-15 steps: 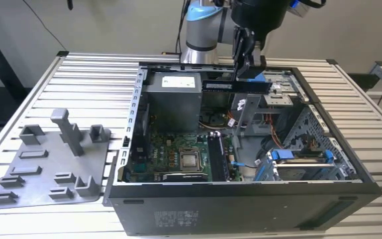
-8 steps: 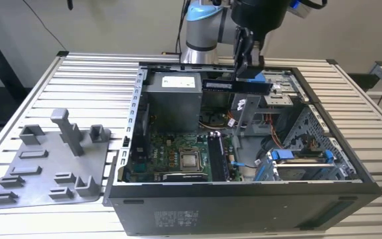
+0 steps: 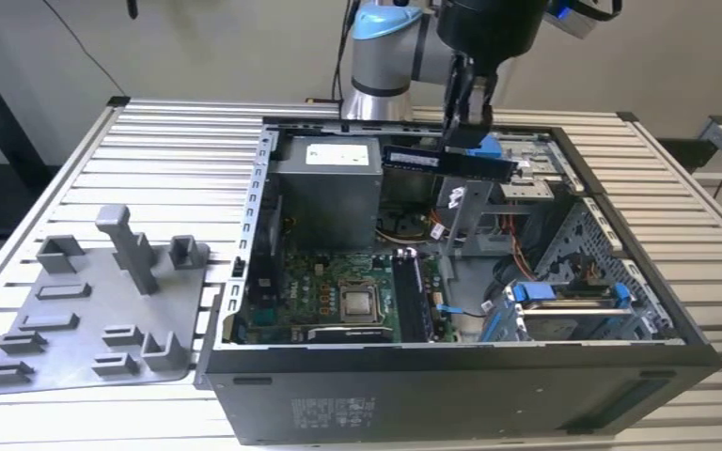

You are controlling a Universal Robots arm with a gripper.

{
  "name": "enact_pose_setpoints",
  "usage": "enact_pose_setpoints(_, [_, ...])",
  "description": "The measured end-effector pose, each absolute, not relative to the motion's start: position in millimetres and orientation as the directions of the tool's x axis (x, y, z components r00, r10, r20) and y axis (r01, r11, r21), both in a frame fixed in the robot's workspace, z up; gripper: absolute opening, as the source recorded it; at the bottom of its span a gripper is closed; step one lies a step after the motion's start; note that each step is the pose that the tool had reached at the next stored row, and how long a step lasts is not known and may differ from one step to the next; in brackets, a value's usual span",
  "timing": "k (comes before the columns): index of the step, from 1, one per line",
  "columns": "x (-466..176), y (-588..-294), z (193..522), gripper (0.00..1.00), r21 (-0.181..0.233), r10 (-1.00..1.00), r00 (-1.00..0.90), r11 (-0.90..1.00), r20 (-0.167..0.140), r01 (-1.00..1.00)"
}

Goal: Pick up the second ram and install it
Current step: 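Insert the second ram into the second slot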

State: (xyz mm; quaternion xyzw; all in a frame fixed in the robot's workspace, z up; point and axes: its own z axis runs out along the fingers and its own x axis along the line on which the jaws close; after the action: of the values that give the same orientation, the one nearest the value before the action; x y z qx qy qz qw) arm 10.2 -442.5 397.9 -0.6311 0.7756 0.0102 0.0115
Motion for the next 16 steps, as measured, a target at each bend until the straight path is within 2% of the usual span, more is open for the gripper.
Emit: enact_pose_setpoints(16, [10.2, -442.5, 397.8, 0.14, 0.001, -0.933, -0.360, 0.360, -0.031, -0.933])
